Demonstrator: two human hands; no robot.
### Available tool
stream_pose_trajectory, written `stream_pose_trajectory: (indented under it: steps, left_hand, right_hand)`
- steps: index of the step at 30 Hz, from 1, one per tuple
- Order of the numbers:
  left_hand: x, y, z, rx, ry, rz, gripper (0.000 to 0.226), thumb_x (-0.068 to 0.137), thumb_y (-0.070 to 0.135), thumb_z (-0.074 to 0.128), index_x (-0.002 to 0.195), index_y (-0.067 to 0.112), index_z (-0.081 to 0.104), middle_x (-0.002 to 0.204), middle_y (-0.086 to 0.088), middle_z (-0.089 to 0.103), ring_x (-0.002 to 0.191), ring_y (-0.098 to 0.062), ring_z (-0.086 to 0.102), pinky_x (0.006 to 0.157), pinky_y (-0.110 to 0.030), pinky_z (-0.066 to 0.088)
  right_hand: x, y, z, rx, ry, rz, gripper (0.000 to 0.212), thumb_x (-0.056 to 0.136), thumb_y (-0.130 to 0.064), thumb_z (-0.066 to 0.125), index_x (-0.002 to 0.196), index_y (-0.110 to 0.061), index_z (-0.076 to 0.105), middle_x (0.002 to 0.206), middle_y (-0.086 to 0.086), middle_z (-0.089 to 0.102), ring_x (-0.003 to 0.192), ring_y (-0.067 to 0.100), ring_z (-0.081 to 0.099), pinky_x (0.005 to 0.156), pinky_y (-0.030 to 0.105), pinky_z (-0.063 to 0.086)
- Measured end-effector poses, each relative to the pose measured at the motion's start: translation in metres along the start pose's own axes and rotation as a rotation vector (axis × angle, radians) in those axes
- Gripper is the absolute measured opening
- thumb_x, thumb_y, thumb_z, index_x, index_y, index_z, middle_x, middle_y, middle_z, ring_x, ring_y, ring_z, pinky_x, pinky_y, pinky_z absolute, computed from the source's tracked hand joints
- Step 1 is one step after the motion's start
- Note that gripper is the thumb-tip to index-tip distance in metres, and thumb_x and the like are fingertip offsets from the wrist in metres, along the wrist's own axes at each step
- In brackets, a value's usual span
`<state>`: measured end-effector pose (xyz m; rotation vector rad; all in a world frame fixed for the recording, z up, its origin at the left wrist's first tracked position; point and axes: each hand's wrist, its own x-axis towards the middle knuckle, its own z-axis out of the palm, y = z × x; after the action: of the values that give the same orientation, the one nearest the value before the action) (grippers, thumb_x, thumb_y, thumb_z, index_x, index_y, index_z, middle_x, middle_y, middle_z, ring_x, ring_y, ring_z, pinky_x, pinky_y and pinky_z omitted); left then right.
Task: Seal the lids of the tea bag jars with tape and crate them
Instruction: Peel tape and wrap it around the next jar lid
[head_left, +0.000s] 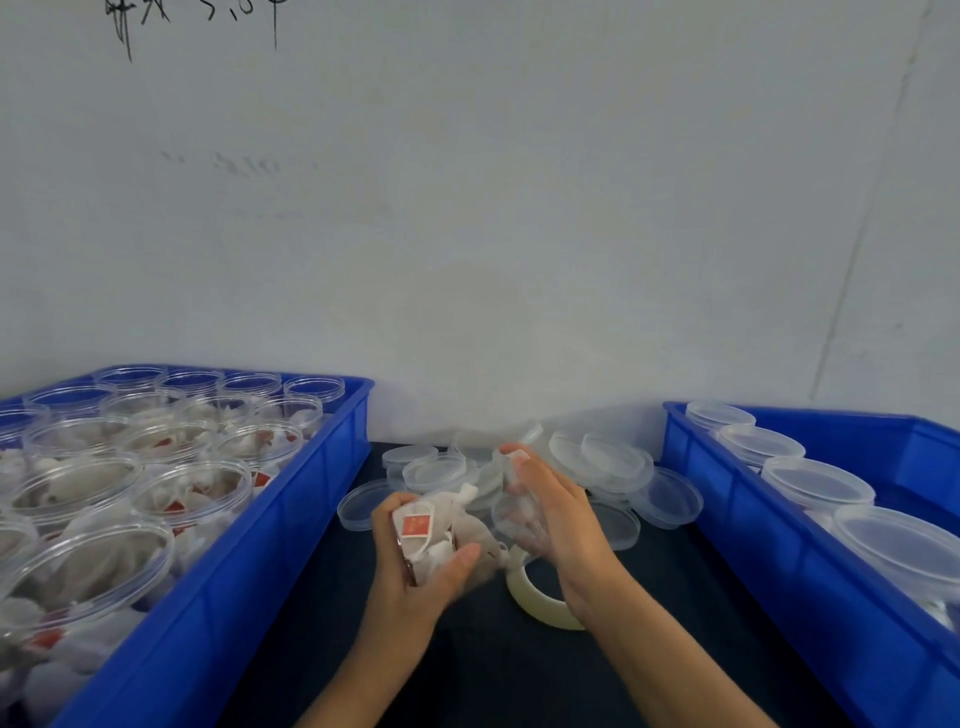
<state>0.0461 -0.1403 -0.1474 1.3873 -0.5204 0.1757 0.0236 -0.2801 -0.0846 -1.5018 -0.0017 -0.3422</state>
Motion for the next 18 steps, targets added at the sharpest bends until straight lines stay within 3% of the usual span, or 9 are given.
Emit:
stream_pose_trajectory:
  steps: [3,5,6,8,10,11,13,16,18]
  left_hand:
    - [-0.001,-0.003,-0.001,0.014,-0.015,0.05,0.058,0.064,0.046,0.075,0.11,0.048,0.04,0.099,0.028,0.059,0.092,0.002,0.063,0.072,-0.014,0.052]
    - [0.001,-0.006,-0.003,0.042,-0.044,0.005,0.054,0.071,0.042,0.079,0.109,0.05,0.042,0.1,0.02,0.062,0.091,0.001,0.064,0.072,-0.014,0.052]
    - [0.003,-0.007,-0.005,0.08,-0.065,-0.03,0.053,0.075,0.042,0.079,0.112,0.047,0.042,0.101,0.015,0.063,0.09,0.003,0.064,0.07,-0.013,0.052]
    - [0.006,-0.01,-0.013,0.177,-0.115,-0.107,0.06,0.069,0.039,0.08,0.117,0.038,0.044,0.108,0.01,0.061,0.091,0.006,0.063,0.068,-0.013,0.051]
    - [0.007,-0.012,-0.019,0.312,-0.147,-0.15,0.075,0.057,0.038,0.091,0.119,0.041,0.047,0.114,0.014,0.059,0.094,0.004,0.062,0.07,-0.017,0.053]
    - [0.006,-0.012,-0.019,0.394,-0.159,-0.15,0.085,0.049,0.042,0.093,0.12,0.045,0.046,0.115,0.019,0.057,0.096,0.003,0.061,0.074,-0.018,0.052]
    - [0.003,-0.011,-0.013,0.521,-0.177,-0.097,0.099,0.039,0.055,0.087,0.125,0.052,0.038,0.116,0.027,0.054,0.101,0.006,0.057,0.081,-0.018,0.049]
    - [-0.002,-0.015,-0.006,0.54,-0.108,-0.081,0.085,0.044,0.055,0.087,0.115,0.052,0.039,0.109,0.026,0.057,0.098,0.008,0.057,0.074,-0.012,0.046]
    - [-0.002,-0.021,-0.008,0.49,-0.042,-0.133,0.074,0.049,0.048,0.089,0.105,0.046,0.04,0.105,0.022,0.057,0.095,0.005,0.057,0.072,-0.014,0.045]
  right_hand:
    - [0.002,0.001,-0.001,-0.031,0.068,0.009,0.029,0.096,-0.037,0.052,0.075,-0.041,0.072,0.083,0.011,0.059,0.082,0.026,0.059,0.073,0.036,0.044]
    - [0.002,0.003,-0.001,-0.08,0.103,0.025,0.021,0.094,-0.037,0.054,0.084,-0.028,0.07,0.099,0.031,0.058,0.094,0.046,0.059,0.073,0.038,0.046]
    - [0.0,0.003,-0.002,-0.106,0.121,0.024,0.021,0.093,-0.037,0.055,0.088,-0.021,0.068,0.109,0.031,0.054,0.103,0.048,0.053,0.077,0.042,0.049]
    - [-0.002,0.006,-0.004,-0.149,0.129,-0.033,0.025,0.093,-0.034,0.058,0.101,-0.011,0.061,0.112,0.024,0.054,0.106,0.04,0.048,0.087,0.046,0.052]
    - [-0.003,0.005,-0.005,-0.257,0.106,-0.123,0.02,0.091,-0.033,0.061,0.1,-0.016,0.068,0.104,0.005,0.067,0.102,0.015,0.059,0.083,0.035,0.052]
    - [-0.004,0.004,-0.004,-0.32,0.093,-0.162,0.015,0.09,-0.035,0.063,0.1,-0.027,0.072,0.093,-0.013,0.072,0.095,-0.006,0.061,0.073,0.016,0.053]
    - [-0.005,0.003,-0.004,-0.394,0.017,-0.198,0.018,0.089,-0.035,0.065,0.106,-0.041,0.064,0.076,-0.033,0.065,0.079,-0.028,0.053,0.063,0.001,0.042]
    - [-0.005,-0.001,-0.01,-0.345,-0.151,-0.139,0.031,0.093,-0.027,0.062,0.123,-0.035,0.062,0.099,-0.032,0.062,0.094,-0.025,0.052,0.071,-0.004,0.039]
    - [-0.004,-0.003,-0.021,-0.284,-0.158,-0.101,0.03,0.095,-0.007,0.052,0.112,-0.027,0.067,0.101,-0.024,0.066,0.097,-0.01,0.058,0.079,0.005,0.043]
